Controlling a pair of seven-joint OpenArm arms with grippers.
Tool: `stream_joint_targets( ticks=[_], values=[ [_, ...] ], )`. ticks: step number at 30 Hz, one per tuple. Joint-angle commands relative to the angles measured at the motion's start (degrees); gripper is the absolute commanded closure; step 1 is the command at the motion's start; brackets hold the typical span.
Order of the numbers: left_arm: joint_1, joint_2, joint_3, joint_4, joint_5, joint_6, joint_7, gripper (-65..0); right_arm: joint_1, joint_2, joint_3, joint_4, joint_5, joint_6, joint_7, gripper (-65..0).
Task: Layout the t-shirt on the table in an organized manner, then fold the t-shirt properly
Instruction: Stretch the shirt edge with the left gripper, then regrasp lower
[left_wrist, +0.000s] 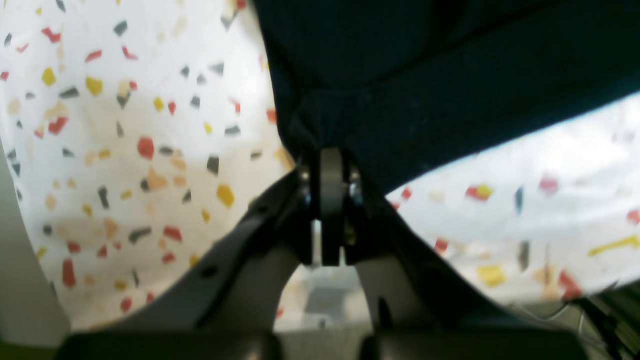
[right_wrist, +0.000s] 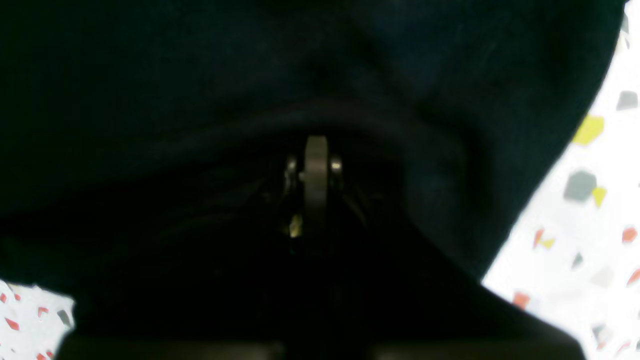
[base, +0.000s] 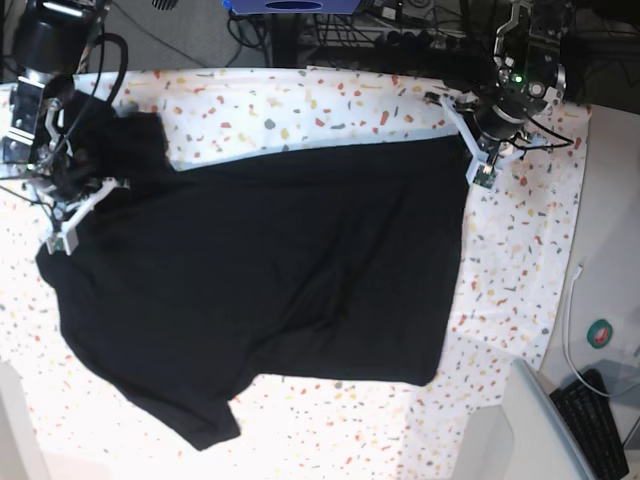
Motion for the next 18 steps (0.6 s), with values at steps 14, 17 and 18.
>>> stream_joint_targets(
  ticks=[14,17,18],
  values=[
    [8.1,-0.2,-12.3,10.0,-0.5,0.4,-0.6,-13.0,-4.2,0.3,0.0,5.2,-1.8,-0.9,-2.9,0.0],
    [8.0,0.2,-12.8,13.5,-0.5,0.3,-0.6,-25.2,-4.4,0.3,0.1,5.2,-1.8,-0.9,-2.9,0.0],
    [6.6,0.6,-12.7,13.4,-0.6,0.3,-0.6,-28.0,-4.5,0.3,0.1,5.2,-1.8,-0.9,-2.9,0.0]
  ],
)
